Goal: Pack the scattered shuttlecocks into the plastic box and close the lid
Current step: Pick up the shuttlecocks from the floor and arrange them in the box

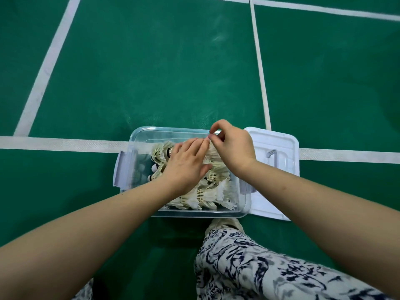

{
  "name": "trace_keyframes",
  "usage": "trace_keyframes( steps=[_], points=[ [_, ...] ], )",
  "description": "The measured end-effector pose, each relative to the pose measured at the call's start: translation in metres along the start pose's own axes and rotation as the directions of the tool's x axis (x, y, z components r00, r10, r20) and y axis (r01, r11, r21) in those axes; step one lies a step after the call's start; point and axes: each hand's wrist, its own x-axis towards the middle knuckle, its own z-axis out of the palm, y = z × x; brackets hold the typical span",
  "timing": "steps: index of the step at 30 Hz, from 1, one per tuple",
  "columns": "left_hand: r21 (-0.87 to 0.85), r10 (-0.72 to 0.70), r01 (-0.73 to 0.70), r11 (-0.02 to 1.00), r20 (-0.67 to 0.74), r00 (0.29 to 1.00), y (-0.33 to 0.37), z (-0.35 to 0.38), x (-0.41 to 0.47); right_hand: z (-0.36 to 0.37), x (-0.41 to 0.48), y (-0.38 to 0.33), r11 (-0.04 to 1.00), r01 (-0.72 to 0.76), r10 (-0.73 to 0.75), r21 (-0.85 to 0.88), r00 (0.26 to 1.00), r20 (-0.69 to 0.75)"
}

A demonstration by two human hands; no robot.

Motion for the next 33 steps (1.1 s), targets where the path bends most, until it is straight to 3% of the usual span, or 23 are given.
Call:
trace_keyframes(
  steps=[3, 8, 10, 12, 19, 26, 33],
  points=[
    [0.006, -0.034, 0.034, 0.999, -0.036, 0.999, -0.002, 0.006, -0.004, 0.009, -0.001, 0.006, 0.989, -0.076, 0.075, 0.129, 0.997, 0.013],
    [0.049, 0.077, -0.076, 0.996, -0.022, 0.997, -0.004, 0.016, -0.002, 0.011, 0.001, 0.018, 0.987, 0.023, -0.002, -0.161, 0.992, 0.126],
    [0.044, 0.125, -0.125, 0.991, 0.016, 0.992, -0.005, 0.017, 0.0, 0.009, 0.003, 0.019, 0.943, 0.097, -0.059, -0.317, 0.99, 0.125],
    [0.066, 0.147, -0.151, 0.986, 0.065, 0.987, -0.003, 0.017, 0.003, 0.005, 0.004, 0.022, 0.925, 0.121, -0.092, -0.361, 0.991, 0.096],
    [0.083, 0.215, -0.231, 0.969, 0.164, 0.963, 0.0, 0.022, 0.018, -0.012, -0.001, 0.033, 0.983, 0.088, -0.081, -0.16, 0.996, 0.047],
    [0.099, 0.169, -0.198, 0.975, 0.243, 0.955, 0.005, 0.025, 0.018, -0.006, -0.009, 0.035, 0.963, 0.175, -0.147, -0.207, 0.979, 0.144],
    [-0.036, 0.196, -0.194, 0.98, 0.07, 0.978, 0.0, 0.011, 0.009, -0.01, -0.012, 0.043, 0.979, 0.182, -0.179, -0.088, 0.983, 0.047]
  ],
)
